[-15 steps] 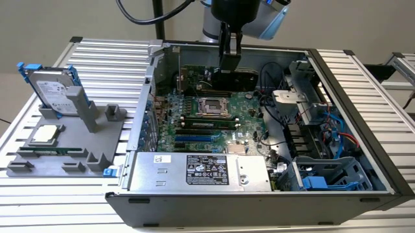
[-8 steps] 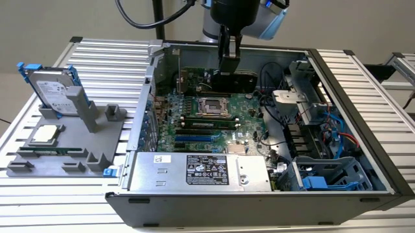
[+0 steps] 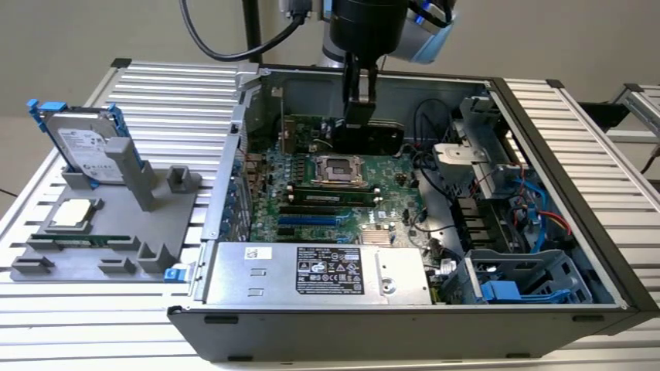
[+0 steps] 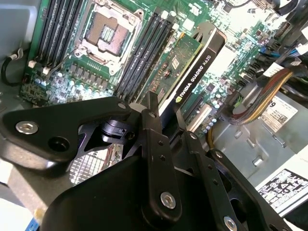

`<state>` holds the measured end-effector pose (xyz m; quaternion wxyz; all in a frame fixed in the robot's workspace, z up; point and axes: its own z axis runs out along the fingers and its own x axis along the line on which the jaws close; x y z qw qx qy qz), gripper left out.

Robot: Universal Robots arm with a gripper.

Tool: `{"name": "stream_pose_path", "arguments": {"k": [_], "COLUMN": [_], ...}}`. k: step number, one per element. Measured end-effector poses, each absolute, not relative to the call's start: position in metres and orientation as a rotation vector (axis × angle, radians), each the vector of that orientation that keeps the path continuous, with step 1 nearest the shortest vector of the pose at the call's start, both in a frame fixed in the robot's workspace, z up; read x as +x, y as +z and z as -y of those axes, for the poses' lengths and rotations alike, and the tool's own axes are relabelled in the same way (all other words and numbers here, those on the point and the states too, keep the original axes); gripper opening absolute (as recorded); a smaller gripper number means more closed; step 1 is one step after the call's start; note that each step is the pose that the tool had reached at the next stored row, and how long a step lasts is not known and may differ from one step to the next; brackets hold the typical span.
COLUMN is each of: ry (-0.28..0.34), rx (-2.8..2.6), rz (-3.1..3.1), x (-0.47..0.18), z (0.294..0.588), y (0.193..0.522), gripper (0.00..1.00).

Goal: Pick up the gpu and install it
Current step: 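Insert the gpu into the slot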

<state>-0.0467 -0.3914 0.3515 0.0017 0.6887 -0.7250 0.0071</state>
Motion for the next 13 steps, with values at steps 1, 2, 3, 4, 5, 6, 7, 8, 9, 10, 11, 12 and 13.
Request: {"name": "stream_pose_path", "arguments": {"k": [1,2,3,4,5,6,7,8,9,10,11,12,13], "ry": [0.022,0.022,0.022,0.021,0.021,0.021,0.02,0.02,0.019,0.018,0.017,0.016,0.015], "rx": [2.161,2.161,2.161,2.161,2.161,2.16,2.16,2.16,2.159,2.159,2.159,2.158,2.158], "rz": [2.275,2.275,2.275,2.274,2.274,2.274,2.274,2.274,2.273,2.273,2.272,2.272,2.272], "x": [-0.047,-0.048,-0.048,-0.048,-0.048,-0.049,-0.049,-0.049,-0.049,-0.049,-0.049,-0.05,-0.05], "z": [0.391,0.392,0.392,0.392,0.393,0.394,0.394,0.395,0.396,0.397,0.398,0.399,0.4], "y": [0.35,0.349,0.348,0.347,0.346,0.346,0.345,0.344,0.343,0.342,0.341,0.341,0.34], "gripper": [0.0,0.0,0.0,0.0,0.0,0.0,0.0,0.0,0.0,0.0,0.0,0.0,0.0]}}
